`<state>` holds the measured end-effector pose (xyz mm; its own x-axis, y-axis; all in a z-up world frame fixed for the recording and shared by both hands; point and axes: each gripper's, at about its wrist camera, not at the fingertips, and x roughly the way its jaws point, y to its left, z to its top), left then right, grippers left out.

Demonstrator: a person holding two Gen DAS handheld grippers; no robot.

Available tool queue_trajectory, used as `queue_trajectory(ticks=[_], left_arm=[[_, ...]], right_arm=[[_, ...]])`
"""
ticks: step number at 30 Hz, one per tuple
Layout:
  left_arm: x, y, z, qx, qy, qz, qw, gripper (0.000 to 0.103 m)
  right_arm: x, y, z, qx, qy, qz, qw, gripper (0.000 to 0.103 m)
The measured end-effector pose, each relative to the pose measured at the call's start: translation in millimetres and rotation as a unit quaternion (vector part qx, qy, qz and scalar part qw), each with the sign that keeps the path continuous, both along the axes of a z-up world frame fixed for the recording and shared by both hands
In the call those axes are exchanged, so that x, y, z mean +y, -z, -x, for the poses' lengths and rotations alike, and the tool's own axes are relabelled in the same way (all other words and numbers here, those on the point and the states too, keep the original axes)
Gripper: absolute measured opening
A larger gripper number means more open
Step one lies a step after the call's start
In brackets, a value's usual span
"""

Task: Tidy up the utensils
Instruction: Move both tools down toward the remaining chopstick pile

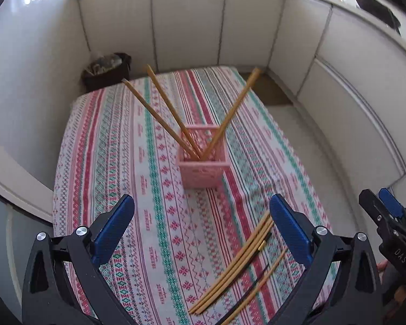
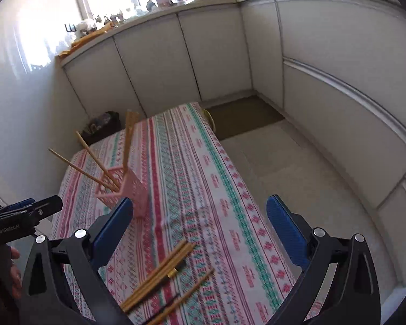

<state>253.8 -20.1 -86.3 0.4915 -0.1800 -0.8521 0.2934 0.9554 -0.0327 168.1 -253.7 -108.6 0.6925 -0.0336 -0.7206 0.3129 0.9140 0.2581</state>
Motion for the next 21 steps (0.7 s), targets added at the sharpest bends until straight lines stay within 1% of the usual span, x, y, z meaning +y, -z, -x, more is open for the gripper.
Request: queue_trajectory(ticks=[1, 3, 4, 6, 8, 11, 15, 16, 18, 19, 21], left_arm=[[-10, 13, -2, 0.023, 0.015, -0.02, 0.9994, 0.096], [-26, 37, -4, 0.053, 0.034, -0.053, 0.9966, 0.096], [-33, 48, -4, 0.064, 0.041, -0.061, 0.9952, 0.096], [-45, 71, -11, 0.098, 0.048, -0.073, 0.9913, 0.096], [-54, 92, -17, 0.133, 0.049, -0.084, 0.9863, 0.096], [-68, 116, -24, 0.166, 0.047, -0.098, 0.98, 0.096], [-84, 136, -32, 0.172, 0.045, -0.129, 0.9755, 0.096], [-87, 139, -33, 0.173, 0.046, -0.131, 0.975, 0.095], [-92, 145, -35, 0.179, 0.047, -0.13, 0.9741, 0.092], [-94, 148, -37, 0.179, 0.047, -0.131, 0.9739, 0.087], [-97, 153, -39, 0.18, 0.045, -0.136, 0.9732, 0.085]], right_arm=[[-5, 10, 6, 0.015, 0.005, -0.006, 1.0, 0.096], [-20, 34, 15, 0.052, 0.02, -0.031, 0.998, 0.096], [-26, 43, 18, 0.065, 0.025, -0.048, 0.996, 0.096], [-41, 57, 19, 0.089, 0.035, -0.085, 0.992, 0.096], [-50, 62, 21, 0.09, 0.042, -0.1, 0.99, 0.096], [-58, 64, 24, 0.091, 0.05, -0.103, 0.989, 0.096], [-67, 71, 25, 0.107, 0.047, -0.121, 0.986, 0.096], [-70, 72, 25, 0.11, 0.046, -0.124, 0.985, 0.096], [-75, 73, 27, 0.112, 0.047, -0.126, 0.985, 0.096], [-77, 73, 28, 0.113, 0.048, -0.125, 0.985, 0.096], [-81, 74, 29, 0.112, 0.049, -0.127, 0.984, 0.096]])
